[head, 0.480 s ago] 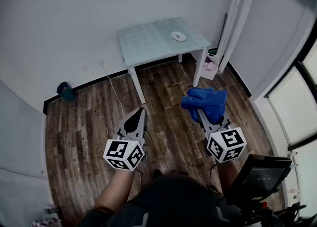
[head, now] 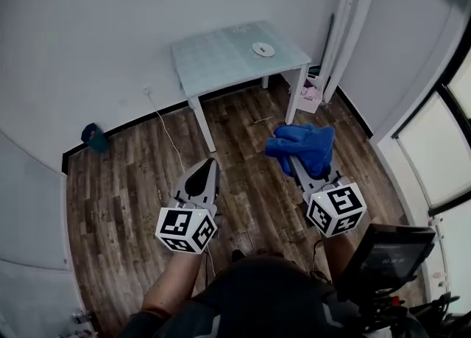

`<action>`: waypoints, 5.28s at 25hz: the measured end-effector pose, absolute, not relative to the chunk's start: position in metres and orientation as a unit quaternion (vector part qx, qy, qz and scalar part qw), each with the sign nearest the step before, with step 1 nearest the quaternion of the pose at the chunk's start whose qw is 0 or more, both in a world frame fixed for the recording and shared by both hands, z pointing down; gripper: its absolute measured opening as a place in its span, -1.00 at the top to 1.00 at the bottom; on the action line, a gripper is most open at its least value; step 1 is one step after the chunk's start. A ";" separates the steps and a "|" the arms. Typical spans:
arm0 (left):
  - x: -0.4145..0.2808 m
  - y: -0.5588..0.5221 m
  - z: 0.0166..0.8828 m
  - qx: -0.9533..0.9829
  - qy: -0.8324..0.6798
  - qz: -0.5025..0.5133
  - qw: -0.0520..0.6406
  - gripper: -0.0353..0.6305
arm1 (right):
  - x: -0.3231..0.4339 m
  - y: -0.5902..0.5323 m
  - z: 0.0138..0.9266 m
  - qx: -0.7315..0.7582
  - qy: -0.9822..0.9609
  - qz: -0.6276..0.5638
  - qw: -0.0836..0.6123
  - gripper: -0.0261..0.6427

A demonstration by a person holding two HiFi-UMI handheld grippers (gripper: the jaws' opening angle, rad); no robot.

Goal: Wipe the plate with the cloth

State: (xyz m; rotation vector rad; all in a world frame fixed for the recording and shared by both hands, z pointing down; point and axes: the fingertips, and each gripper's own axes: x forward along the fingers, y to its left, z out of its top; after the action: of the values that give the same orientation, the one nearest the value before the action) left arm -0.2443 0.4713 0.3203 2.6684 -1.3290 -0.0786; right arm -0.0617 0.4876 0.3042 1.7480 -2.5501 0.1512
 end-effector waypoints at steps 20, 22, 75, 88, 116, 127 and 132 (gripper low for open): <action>-0.256 0.427 0.346 0.899 -0.427 -0.021 0.097 0.87 | -0.083 0.440 0.330 0.565 -0.822 0.075 0.022 0.62; -0.251 0.414 0.344 0.898 -0.429 -0.017 0.093 0.87 | -0.077 0.426 0.330 0.560 -0.825 0.075 0.017 0.62; -0.172 0.010 0.362 0.900 -0.416 0.012 0.128 0.87 | 0.006 0.038 0.341 0.570 -0.816 0.096 0.016 0.62; -0.182 -0.060 0.381 0.915 -0.369 0.011 0.163 0.87 | -0.004 -0.011 0.346 0.610 -0.784 0.104 0.042 0.62; -0.034 -0.223 0.399 0.902 -0.391 0.071 0.167 0.87 | 0.167 -0.167 0.365 0.598 -0.791 0.126 0.015 0.62; 0.004 -0.261 0.418 0.887 -0.413 0.095 0.182 0.87 | 0.199 -0.209 0.387 0.560 -0.816 0.143 0.024 0.62; 0.007 -0.279 0.431 0.884 -0.410 0.120 0.189 0.87 | 0.202 -0.232 0.402 0.556 -0.816 0.156 0.030 0.62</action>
State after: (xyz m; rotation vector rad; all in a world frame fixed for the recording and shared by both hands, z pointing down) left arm 0.0070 -0.2787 0.4312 2.4859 -1.1523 0.3376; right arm 0.2025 -0.2325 0.4021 1.7127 -2.5153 0.4822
